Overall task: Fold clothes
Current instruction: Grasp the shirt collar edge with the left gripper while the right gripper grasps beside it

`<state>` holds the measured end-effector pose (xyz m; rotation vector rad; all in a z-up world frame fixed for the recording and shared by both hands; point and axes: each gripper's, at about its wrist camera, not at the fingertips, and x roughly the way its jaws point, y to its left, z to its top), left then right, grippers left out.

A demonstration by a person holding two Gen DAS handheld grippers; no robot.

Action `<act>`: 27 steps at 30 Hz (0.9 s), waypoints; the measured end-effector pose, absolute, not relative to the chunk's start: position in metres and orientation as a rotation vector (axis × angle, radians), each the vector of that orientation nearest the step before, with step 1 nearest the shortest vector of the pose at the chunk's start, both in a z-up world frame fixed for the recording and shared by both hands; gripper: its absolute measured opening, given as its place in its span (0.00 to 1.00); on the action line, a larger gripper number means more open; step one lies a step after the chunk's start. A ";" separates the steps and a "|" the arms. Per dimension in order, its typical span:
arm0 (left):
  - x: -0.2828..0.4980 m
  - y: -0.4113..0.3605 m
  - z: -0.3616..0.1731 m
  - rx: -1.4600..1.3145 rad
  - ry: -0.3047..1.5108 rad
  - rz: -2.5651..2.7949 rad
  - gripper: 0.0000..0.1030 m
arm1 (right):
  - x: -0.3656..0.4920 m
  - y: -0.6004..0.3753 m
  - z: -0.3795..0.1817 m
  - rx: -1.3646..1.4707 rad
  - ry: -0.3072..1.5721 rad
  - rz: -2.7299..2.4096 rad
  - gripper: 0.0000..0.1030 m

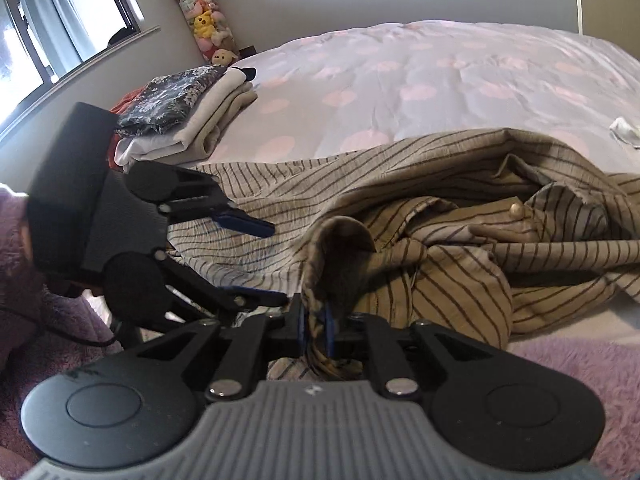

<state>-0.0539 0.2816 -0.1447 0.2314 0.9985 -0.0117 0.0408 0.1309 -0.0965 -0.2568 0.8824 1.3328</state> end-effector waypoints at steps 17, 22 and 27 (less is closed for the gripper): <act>-0.076 0.270 -0.118 0.210 0.922 0.079 0.00 | 0.045 0.136 -0.055 -0.387 0.689 1.389 0.31; -0.082 0.269 -0.098 0.236 0.879 0.092 0.00 | 0.041 0.167 -0.032 -0.599 0.536 1.496 0.32; -0.089 0.266 -0.084 0.302 0.869 0.070 0.00 | 0.022 0.201 -0.036 -0.872 0.366 1.637 0.31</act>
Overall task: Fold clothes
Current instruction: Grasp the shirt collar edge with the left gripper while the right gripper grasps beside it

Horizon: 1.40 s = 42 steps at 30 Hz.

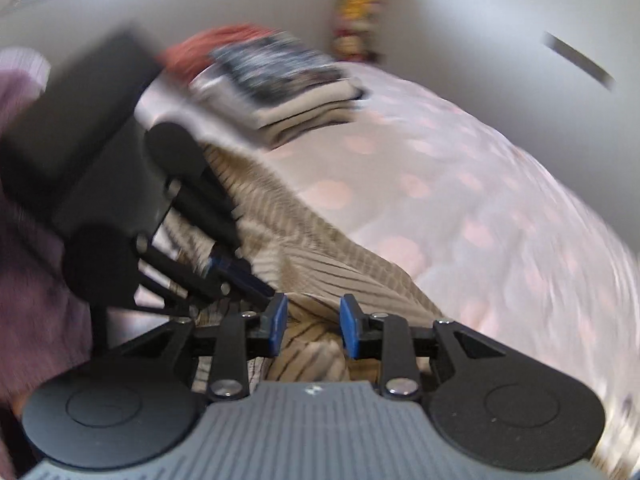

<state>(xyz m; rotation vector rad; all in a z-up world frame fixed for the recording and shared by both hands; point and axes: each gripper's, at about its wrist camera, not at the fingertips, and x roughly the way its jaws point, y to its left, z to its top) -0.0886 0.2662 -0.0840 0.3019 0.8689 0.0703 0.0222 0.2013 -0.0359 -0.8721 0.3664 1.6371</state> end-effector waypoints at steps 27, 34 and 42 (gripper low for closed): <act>-0.071 0.244 -0.087 0.440 0.905 -0.001 0.42 | -0.014 0.206 -0.095 -1.338 0.015 1.723 0.05; -0.027 0.249 -0.100 0.426 1.011 0.021 0.21 | -0.011 0.200 -0.092 -1.297 -0.010 1.711 0.05; -0.010 0.258 -0.108 0.367 1.057 0.099 0.00 | -0.002 0.188 -0.086 -1.215 -0.019 1.704 0.07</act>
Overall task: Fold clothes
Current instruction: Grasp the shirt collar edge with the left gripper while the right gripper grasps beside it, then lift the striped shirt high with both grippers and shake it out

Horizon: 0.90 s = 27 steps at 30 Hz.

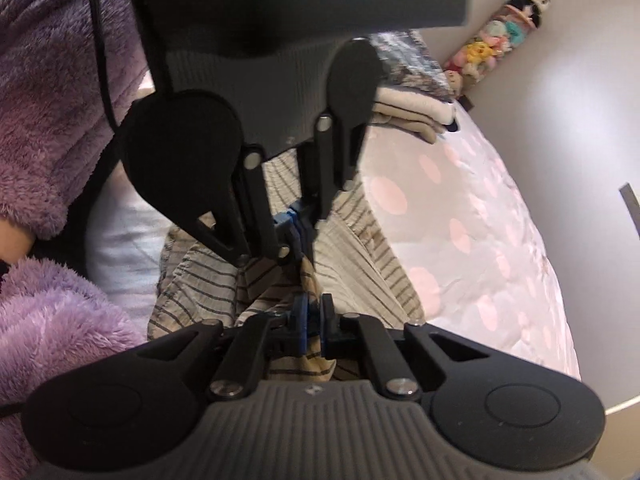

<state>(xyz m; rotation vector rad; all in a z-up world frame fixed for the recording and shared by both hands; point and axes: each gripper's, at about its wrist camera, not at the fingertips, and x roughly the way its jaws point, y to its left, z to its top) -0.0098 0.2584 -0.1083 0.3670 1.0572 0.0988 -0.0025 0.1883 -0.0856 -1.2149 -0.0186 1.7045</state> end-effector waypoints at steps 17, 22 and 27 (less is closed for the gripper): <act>-0.036 0.289 -0.099 0.319 1.070 0.221 0.00 | 0.138 0.101 -0.069 -1.379 0.082 1.314 0.08; -0.035 0.291 -0.104 0.318 1.078 0.217 0.00 | 0.145 0.099 -0.089 -1.574 0.012 1.355 0.10; -0.034 0.292 -0.103 0.327 1.083 0.207 0.00 | 0.150 0.114 -0.111 -1.727 -0.033 1.411 0.26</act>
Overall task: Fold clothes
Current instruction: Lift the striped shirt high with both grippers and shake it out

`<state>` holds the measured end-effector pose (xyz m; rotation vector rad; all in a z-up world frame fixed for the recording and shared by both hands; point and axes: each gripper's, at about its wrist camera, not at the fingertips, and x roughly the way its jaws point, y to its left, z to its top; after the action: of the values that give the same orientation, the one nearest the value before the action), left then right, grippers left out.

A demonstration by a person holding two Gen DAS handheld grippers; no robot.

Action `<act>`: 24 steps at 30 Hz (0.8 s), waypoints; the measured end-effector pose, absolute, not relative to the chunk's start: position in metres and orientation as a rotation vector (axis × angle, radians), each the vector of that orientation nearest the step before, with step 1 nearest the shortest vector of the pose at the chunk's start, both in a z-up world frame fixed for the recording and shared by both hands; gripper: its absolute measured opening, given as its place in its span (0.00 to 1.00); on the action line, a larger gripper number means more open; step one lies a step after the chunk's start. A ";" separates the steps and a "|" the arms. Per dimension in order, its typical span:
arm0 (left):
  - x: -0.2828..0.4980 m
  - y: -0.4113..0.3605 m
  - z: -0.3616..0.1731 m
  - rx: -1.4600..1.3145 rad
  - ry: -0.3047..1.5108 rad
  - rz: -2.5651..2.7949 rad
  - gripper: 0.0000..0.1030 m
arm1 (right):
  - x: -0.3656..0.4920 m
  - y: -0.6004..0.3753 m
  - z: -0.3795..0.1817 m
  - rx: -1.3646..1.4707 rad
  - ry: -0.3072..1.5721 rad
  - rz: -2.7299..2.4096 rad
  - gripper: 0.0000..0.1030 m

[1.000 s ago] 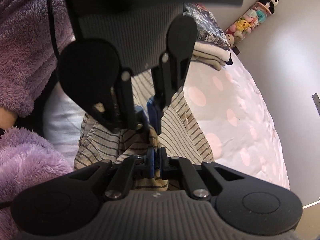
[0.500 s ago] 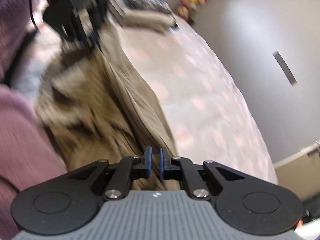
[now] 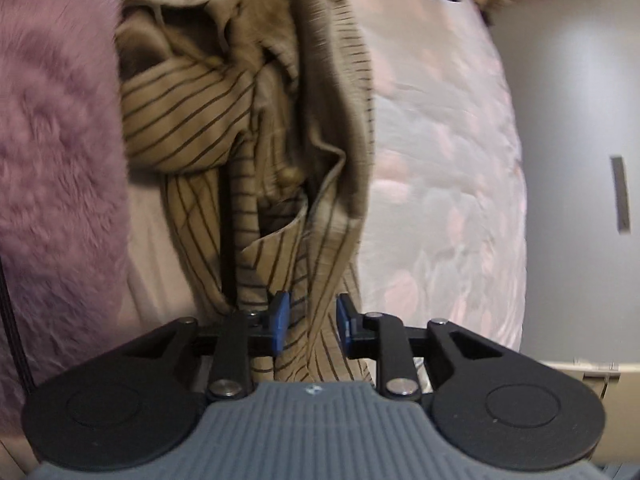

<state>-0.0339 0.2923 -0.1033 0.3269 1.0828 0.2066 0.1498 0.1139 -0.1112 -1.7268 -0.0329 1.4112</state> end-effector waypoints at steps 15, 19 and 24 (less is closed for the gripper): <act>-0.047 0.299 -0.089 0.313 1.052 0.256 0.00 | 0.154 0.123 -0.113 -1.733 -0.086 1.343 0.03; -0.062 0.299 -0.058 0.316 0.997 0.319 0.00 | 0.152 0.127 -0.068 -1.582 -0.112 1.192 0.02; -0.084 0.294 0.007 0.390 0.896 0.454 0.00 | 0.134 0.136 0.001 -1.382 -0.201 1.032 0.02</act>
<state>-0.0836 0.2943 0.0066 0.3900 0.8963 0.4536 0.1341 0.1358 0.0011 -1.3816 -0.2012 1.0323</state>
